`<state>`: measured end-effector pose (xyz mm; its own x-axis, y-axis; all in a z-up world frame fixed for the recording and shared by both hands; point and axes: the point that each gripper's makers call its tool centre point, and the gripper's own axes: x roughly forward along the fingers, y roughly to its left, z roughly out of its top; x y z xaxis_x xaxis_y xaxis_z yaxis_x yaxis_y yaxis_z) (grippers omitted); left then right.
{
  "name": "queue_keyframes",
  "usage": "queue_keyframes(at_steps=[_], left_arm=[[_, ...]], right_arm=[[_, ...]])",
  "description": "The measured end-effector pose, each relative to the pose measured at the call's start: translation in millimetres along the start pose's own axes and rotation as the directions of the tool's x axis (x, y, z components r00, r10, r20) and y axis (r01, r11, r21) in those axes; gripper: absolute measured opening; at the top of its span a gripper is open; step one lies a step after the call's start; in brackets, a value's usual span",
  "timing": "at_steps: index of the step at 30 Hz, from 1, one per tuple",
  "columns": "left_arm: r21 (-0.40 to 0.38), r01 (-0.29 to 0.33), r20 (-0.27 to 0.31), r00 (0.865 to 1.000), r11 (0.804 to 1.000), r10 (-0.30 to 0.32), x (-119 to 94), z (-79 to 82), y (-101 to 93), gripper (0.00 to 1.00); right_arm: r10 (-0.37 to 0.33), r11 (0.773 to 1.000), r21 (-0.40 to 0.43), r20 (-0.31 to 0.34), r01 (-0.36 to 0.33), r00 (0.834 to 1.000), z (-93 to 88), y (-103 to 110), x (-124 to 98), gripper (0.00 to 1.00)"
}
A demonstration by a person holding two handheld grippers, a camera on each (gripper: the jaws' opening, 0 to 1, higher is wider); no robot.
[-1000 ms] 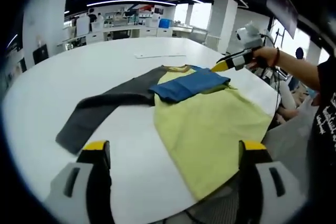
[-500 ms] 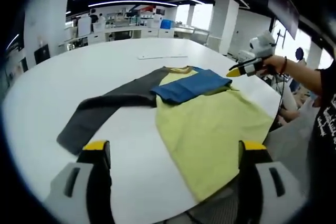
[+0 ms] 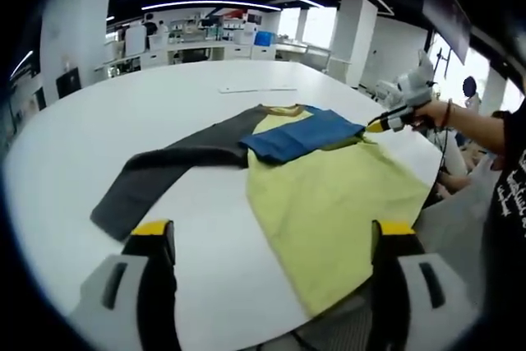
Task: Fold the garment on the visible template until the final outline fits inside the template.
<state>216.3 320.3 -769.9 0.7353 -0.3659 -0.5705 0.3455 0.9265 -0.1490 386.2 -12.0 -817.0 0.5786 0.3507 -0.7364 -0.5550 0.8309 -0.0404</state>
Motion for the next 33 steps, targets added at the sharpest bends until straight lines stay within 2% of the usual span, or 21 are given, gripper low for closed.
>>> queue_keyframes(at_steps=[6, 10, 12, 17, 23, 33], left_arm=[[-0.002, -0.001, -0.005, 1.000, 1.000, 0.001, 0, -0.9, 0.4, 0.94], [-0.004, 0.001, -0.010, 1.000, 1.000, -0.001, 0, -3.2, 2.9, 0.92], [0.000, -0.001, -0.013, 1.000, 1.000, 0.000, 0, -4.2, 4.5, 0.92], [-0.004, -0.004, -0.016, 1.000, 1.000, 0.004, -1, -6.7, 6.7, 0.91], [-0.002, -0.003, -0.025, 1.000, 1.000, 0.003, 1, -8.3, 6.3, 0.91], [0.003, -0.007, -0.029, 1.000, 1.000, 0.007, -2, -7.9, 5.8, 0.92]], right_arm=[[-0.004, 0.999, 0.035, -0.001, 0.004, 1.000, -3.3, -3, 8, 0.09], [-0.007, 0.998, 0.062, 0.010, 0.006, 1.000, -3.8, -3, 10, 0.00], [-0.001, 0.998, 0.069, 0.007, 0.001, 1.000, -4.2, -4, 12, 0.00], [-0.014, 0.999, 0.031, -0.021, 0.015, 1.000, -8.0, -6, 7, 0.00], [-0.049, 0.999, -0.018, -0.071, 0.048, 0.996, -19.4, -19, 10, 0.00], [-0.060, 0.996, -0.067, -0.104, 0.053, 0.993, -27.2, -25, 17, 0.00]])
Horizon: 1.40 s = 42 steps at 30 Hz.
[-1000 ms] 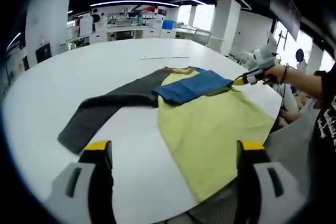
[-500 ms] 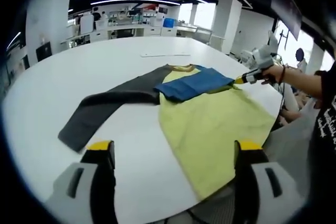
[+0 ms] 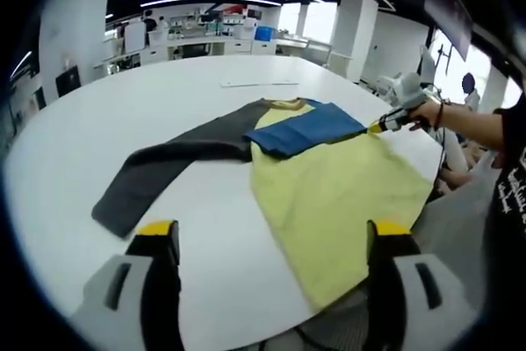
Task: Fold the garment on the visible template until the final outline fits inside the template.
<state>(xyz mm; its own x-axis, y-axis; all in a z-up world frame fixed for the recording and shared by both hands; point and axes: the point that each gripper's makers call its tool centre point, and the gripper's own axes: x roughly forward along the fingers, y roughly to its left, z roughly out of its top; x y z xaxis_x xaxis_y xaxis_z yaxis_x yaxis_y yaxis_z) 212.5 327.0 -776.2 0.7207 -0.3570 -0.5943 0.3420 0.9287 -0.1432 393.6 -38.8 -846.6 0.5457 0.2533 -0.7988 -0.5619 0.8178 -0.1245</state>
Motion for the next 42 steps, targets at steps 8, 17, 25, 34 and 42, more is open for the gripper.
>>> queue_keyframes(at_steps=[8, 17, 25, 34, 42], left_arm=[[0.000, -0.013, 0.000, 1.000, 1.000, 0.013, -2, -1.0, 2.0, 0.95], [0.000, -0.022, 0.005, 1.000, 1.000, 0.022, -4, -0.1, 6.5, 0.97], [-0.015, -0.034, 0.002, 0.999, 0.999, 0.034, -4, -1.2, 11.2, 0.99], [-0.028, -0.045, 0.008, 0.999, 0.999, 0.045, -6, 4.0, 20.6, 0.99], [-0.062, -0.103, 0.020, 0.994, 0.993, 0.104, -13, 8.9, 42.6, 0.99]], right_arm=[[0.014, 0.998, 0.063, 0.020, -0.015, 1.000, -0.8, -7, -1, 0.00], [0.040, 0.976, 0.211, 0.064, -0.052, 0.997, 2.6, -10, -2, 0.00], [0.053, 0.957, 0.278, 0.108, -0.081, 0.993, 11.6, -13, -11, 0.23], [0.092, 0.947, 0.290, 0.175, -0.141, 0.980, 27.2, -5, -31, 0.67], [0.128, 0.950, 0.253, 0.228, -0.185, 0.965, 41.7, 4, -51, 0.90]])
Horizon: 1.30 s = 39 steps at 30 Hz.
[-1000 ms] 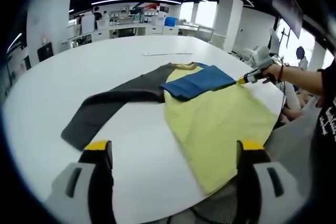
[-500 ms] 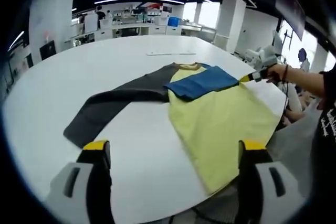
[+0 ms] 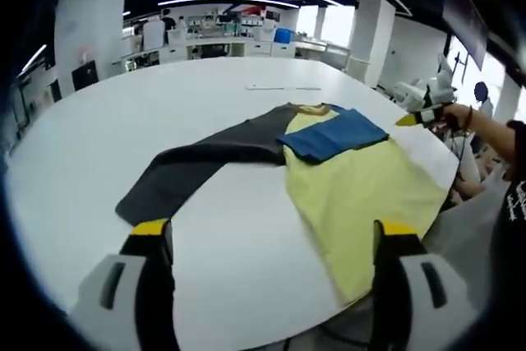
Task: Fold the garment on the visible template until the final outline fits inside the template.
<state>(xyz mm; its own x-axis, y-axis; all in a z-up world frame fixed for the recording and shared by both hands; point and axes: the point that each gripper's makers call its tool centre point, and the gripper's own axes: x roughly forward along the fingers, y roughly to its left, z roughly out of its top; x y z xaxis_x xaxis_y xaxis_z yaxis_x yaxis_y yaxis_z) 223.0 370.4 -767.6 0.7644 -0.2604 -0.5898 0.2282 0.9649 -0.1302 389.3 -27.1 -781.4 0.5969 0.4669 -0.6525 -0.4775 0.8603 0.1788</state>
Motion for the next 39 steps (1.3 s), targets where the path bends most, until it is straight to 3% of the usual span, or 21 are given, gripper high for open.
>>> queue_keyframes(at_steps=[5, 10, 15, 18, 21, 26, 27, 28, 32, 34, 39], left_arm=[[-0.040, -0.057, 0.021, 0.998, 0.998, 0.058, -4, 3.7, 22.5, 0.99], [-0.085, -0.118, 0.030, 0.992, 0.989, 0.120, -7, 5.5, 46.0, 0.98], [-0.220, -0.132, 0.075, 0.986, 0.967, 0.152, -6, 10.4, 70.4, 0.93], [-0.243, -0.182, 0.099, 0.972, 0.953, 0.211, -7, 11.9, 89.7, 0.88], [-0.243, -0.222, 0.085, 0.965, 0.944, 0.249, -4, 7.7, 105.8, 0.84], [-0.296, -0.279, 0.076, 0.947, 0.914, 0.313, 3, -0.3, 128.0, 0.71], [-0.307, -0.296, 0.067, 0.941, 0.904, 0.331, 4, -3.2, 132.3, 0.70], [-0.340, -0.327, 0.049, 0.930, 0.882, 0.364, 5, -8.9, 140.7, 0.69], [-0.397, -0.347, 0.029, 0.921, 0.850, 0.389, 13, -20.1, 153.6, 0.63], [-0.391, -0.362, 0.013, 0.917, 0.846, 0.398, 17, -23.7, 156.5, 0.59], [-0.315, -0.394, -0.003, 0.910, 0.863, 0.414, 23, -22.7, 161.4, 0.44]], right_arm=[[0.035, 0.999, -0.041, 0.021, -0.034, 0.999, 4.9, 9, -13, 0.99], [0.070, 0.994, -0.086, 0.044, -0.066, 0.997, 6.8, 18, -29, 0.99], [0.091, 0.991, -0.110, 0.080, -0.082, 0.993, 6.8, 28, -46, 0.99], [0.093, 0.988, -0.130, 0.084, -0.081, 0.992, 4.7, 28, -52, 0.99], [0.059, 0.988, -0.149, 0.074, -0.048, 0.996, -1.5, 26, -56, 0.99], [0.038, 0.992, -0.121, 0.084, -0.028, 0.996, -8.3, 24, -62, 0.96], [0.036, 0.993, -0.112, 0.084, -0.026, 0.996, -9.2, 24, -64, 0.95], [0.030, 0.994, -0.105, 0.086, -0.021, 0.996, -10.1, 24, -66, 0.94], [0.011, 0.993, -0.120, 0.092, 0.001, 0.996, -11.7, 25, -73, 0.96], [0.008, 0.991, -0.135, 0.095, 0.005, 0.995, -13.4, 26, -76, 0.97], [0.031, 0.990, -0.137, 0.101, -0.017, 0.994, -19.6, 30, -82, 0.99]])
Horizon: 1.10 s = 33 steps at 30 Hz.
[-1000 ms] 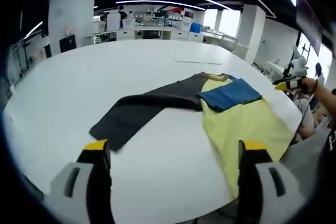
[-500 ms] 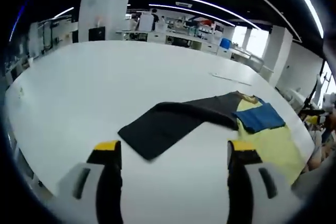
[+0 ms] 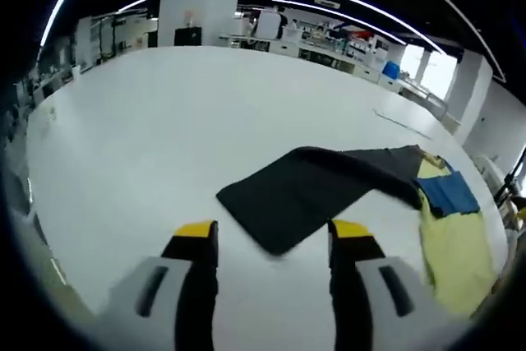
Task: Fold the garment on the visible template until the final outline fits inside the template.
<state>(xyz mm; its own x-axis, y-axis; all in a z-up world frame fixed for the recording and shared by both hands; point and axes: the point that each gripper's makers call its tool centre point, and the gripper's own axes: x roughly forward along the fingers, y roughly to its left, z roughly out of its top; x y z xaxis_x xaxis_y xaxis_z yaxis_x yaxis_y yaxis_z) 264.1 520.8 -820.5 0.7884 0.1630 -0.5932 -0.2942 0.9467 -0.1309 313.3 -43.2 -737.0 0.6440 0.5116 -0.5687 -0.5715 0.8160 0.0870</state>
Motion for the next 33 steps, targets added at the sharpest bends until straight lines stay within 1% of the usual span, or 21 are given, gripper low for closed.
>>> queue_keyframes(at_steps=[2, 4, 6, 7, 9, 10, 11, 12, 15, 16, 19, 22, 24, 25, 27, 28, 30, 32, 33], left_arm=[[-0.028, -0.005, -0.012, 1.000, 1.000, 0.005, 5, -2.5, 2.9, 0.41], [-0.042, -0.014, -0.016, 1.000, 0.999, 0.013, 8, -2.0, 3.0, 0.40], [-0.029, -0.025, -0.018, 1.000, 0.999, 0.024, 11, -3.2, 3.1, 0.38], [-0.015, -0.029, -0.029, 0.999, 0.999, 0.029, 10, -6.7, -1.9, 0.37], [-0.026, -0.039, -0.039, 0.999, 0.999, 0.038, 14, -9.5, -2.4, 0.35], [-0.031, -0.058, -0.039, 0.998, 0.998, 0.057, 16, -10.4, -0.3, 0.35], [-0.011, -0.076, -0.042, 0.996, 0.997, 0.075, 16, -11.5, 0.5, 0.34], [-0.005, -0.077, -0.042, 0.996, 0.997, 0.076, 17, -11.7, -0.6, 0.34], [-0.010, -0.093, -0.042, 0.995, 0.996, 0.092, 18, -13.0, -0.3, 0.29], [0.000, -0.097, -0.028, 0.995, 0.995, 0.097, 19, -10.5, 0.7, 0.28], [0.021, -0.130, -0.051, 0.990, 0.991, 0.131, 19, -12.1, 5.4, 0.24], [0.000, -0.160, -0.060, 0.985, 0.987, 0.160, 20, -13.1, 12.8, 0.19], [0.002, -0.170, -0.060, 0.984, 0.986, 0.169, 23, -12.7, 15.4, 0.18], [-0.001, -0.174, -0.060, 0.983, 0.985, 0.174, 22, -13.2, 13.8, 0.17], [-0.013, -0.189, -0.067, 0.980, 0.982, 0.187, 17, -14.3, 8.3, 0.16], [-0.026, -0.202, -0.071, 0.977, 0.979, 0.200, 16, -14.7, 8.0, 0.15], [-0.056, -0.209, -0.071, 0.976, 0.976, 0.205, 15, -14.8, 7.1, 0.12], [-0.107, -0.213, -0.060, 0.976, 0.971, 0.208, 14, -14.6, 7.1, 0.09], [-0.125, -0.218, -0.064, 0.975, 0.968, 0.211, 13, -15.2, 8.4, 0.07]], right_arm=[[0.006, 1.000, -0.005, 0.001, -0.006, 1.000, -1.8, 1, -1, 0.99], [0.013, 1.000, -0.008, 0.002, -0.013, 1.000, -3.6, 3, -2, 0.99], [0.014, 1.000, -0.010, 0.003, -0.014, 1.000, -4.3, 4, -3, 0.99], [0.013, 1.000, -0.012, 0.004, -0.013, 1.000, -4.7, 4, -3, 0.99], [0.006, 1.000, -0.018, 0.003, -0.006, 1.000, -4.7, 5, -5, 0.99], [0.004, 1.000, -0.024, 0.000, -0.004, 1.000, -5.2, 4, -6, 0.99], [0.004, 0.999, -0.033, -0.008, -0.004, 1.000, -6.7, 4, -6, 0.99], [0.001, 0.999, -0.034, -0.016, -0.002, 1.000, -8.2, 3, -6, 0.99], [-0.011, 0.999, -0.049, -0.037, 0.010, 0.999, -12.8, 0, -7, 0.99], [-0.016, 0.999, -0.053, -0.041, 0.014, 0.999, -13.9, 0, -7, 0.99], [-0.018, 0.999, -0.047, -0.040, 0.016, 0.999, -14.2, 0, -8, 0.99], [-0.024, 0.999, -0.045, -0.041, 0.022, 0.999, -15.3, 0, -8, 0.99], [-0.042, 0.997, -0.064, -0.059, 0.038, 0.997, -19.0, -3, -7, 0.99], [-0.048, 0.996, -0.072, -0.065, 0.043, 0.997, -20.2, -4, -6, 0.99], [-0.052, 0.996, -0.076, -0.072, 0.047, 0.996, -21.8, -4, -6, 0.99], [-0.053, 0.996, -0.076, -0.072, 0.047, 0.996, -22.0, -4, -6, 0.99], [-0.050, 0.997, -0.061, -0.062, 0.047, 0.997, -20.9, -3, -6, 0.99], [-0.050, 0.997, -0.057, -0.057, 0.047, 0.997, -20.3, -3, -7, 0.99], [-0.053, 0.997, -0.056, -0.059, 0.049, 0.997, -20.7, -3, -7, 0.99]])
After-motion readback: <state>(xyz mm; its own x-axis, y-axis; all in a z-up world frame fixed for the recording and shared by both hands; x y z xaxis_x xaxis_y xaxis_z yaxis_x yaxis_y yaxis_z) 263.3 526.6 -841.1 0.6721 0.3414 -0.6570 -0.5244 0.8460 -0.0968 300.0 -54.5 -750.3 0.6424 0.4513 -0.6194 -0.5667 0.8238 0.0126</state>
